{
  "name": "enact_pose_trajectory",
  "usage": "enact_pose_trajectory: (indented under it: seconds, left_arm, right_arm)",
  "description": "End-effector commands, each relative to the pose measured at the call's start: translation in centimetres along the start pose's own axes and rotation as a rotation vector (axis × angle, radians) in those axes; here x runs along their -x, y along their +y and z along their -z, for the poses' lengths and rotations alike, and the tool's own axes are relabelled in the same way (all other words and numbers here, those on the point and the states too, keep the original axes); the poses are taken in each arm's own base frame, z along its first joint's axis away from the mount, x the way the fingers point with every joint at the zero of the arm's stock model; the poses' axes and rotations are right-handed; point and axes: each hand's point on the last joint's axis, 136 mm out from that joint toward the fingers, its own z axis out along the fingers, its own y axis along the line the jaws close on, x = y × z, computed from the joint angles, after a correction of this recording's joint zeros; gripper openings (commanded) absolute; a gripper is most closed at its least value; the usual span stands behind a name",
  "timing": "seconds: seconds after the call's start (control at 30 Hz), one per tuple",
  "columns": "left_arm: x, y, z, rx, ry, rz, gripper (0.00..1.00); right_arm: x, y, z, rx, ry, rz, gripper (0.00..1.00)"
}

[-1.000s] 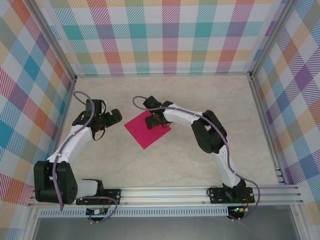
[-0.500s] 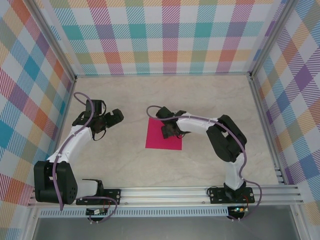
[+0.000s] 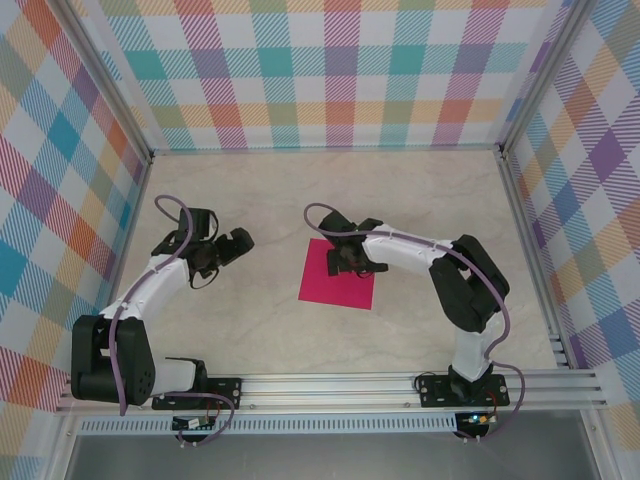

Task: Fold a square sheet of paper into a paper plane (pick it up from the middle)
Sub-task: Rotate the square sheet of paper at the center of the table, then move the square sheet of paper to the center of the table.

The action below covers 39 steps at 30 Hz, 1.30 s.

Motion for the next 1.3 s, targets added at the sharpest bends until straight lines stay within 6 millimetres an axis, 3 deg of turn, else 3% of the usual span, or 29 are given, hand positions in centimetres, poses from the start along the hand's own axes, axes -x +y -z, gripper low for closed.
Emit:
enact_pose_trajectory:
  seconds: [0.0,0.17,0.3,0.43,0.6,0.7,0.8,0.87,0.93,1.03,1.1,1.2,1.27]
  left_arm:
    - [-0.7,0.1,-0.2,-0.006,0.005,0.022,0.98]
    - [-1.4,0.3,-0.3,-0.004,0.015,0.029,0.98]
    - [-1.7,0.4,-0.5,0.000,0.022,0.029,0.98]
    - [-1.7,0.5,-0.7,0.002,0.026,0.034,0.98]
    - [-1.9,0.4,-0.8,0.002,0.032,0.031,0.98]
    - [-2.1,0.5,-1.0,0.006,0.039,0.031,0.98]
    - [-2.3,0.5,-1.1,0.005,0.044,0.031,0.98]
    - [-2.5,0.6,-1.2,0.003,0.045,0.033,0.98]
    - [-2.6,0.6,-1.2,-0.002,0.044,0.039,0.98]
    - [-2.7,0.4,-1.3,-0.010,0.041,0.045,0.98]
    - [-2.7,0.4,-1.4,-0.015,0.036,0.050,0.98]
    - [-3.1,0.6,-1.6,-0.022,0.039,0.066,0.98]
    - [-2.8,0.1,-1.8,-0.052,0.017,0.069,0.98]
  right_arm:
    - [0.3,5.0,0.0,0.206,0.049,-0.039,0.98]
    - [-0.1,7.7,-1.4,0.300,0.110,-0.029,0.85]
    - [-0.7,8.1,-2.1,0.316,0.135,-0.016,0.70]
    - [-2.3,8.3,-3.1,0.318,0.179,0.001,0.66]
    - [-6.6,7.6,-3.3,0.298,0.254,0.096,0.65]
    - [-10.0,5.9,-3.1,0.265,0.300,0.194,0.65]
    - [-12.0,3.8,-2.9,0.232,0.301,0.294,0.64]
    - [-11.3,3.2,-2.2,0.219,0.258,0.335,0.62]
    - [-9.3,3.6,-0.7,0.212,0.196,0.331,0.64]
    - [-6.0,4.8,2.4,0.218,0.124,0.241,0.73]
    - [-4.5,4.2,3.6,0.157,0.105,0.124,0.84]
    - [-4.8,2.1,3.7,0.039,0.145,-0.033,0.99]
    - [-5.4,1.9,3.2,0.034,0.176,-0.081,1.00]
